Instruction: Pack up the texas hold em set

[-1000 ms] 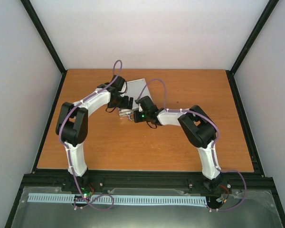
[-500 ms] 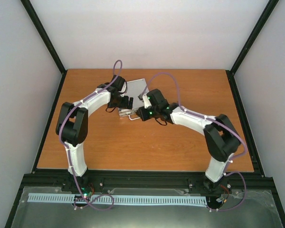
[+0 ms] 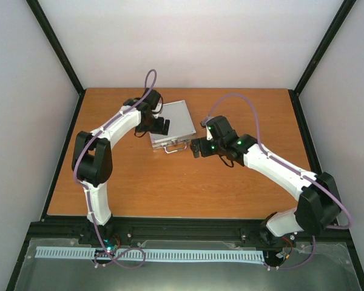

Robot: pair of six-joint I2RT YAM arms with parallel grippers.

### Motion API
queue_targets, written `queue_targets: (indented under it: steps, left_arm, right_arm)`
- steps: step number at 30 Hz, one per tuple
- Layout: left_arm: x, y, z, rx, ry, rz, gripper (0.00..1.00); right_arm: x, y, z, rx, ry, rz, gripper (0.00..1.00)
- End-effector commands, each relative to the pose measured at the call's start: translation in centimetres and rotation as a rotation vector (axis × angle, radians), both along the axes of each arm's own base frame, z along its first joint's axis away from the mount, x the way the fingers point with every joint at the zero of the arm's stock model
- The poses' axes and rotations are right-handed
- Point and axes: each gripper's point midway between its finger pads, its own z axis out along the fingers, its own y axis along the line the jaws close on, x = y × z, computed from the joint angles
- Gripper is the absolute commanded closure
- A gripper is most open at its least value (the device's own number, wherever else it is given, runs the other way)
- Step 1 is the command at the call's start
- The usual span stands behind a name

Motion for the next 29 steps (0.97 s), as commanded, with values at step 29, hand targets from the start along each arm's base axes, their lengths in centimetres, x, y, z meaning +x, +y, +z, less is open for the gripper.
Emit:
queue_targets:
  steps: [29]
  left_arm:
    - [-5.0,4.3,22.1,-0.014,-0.514,-0.032,0.0]
  right_arm:
    - [-2.2,-10.7,2.5,-0.252,-0.044,-0.345,0.0]
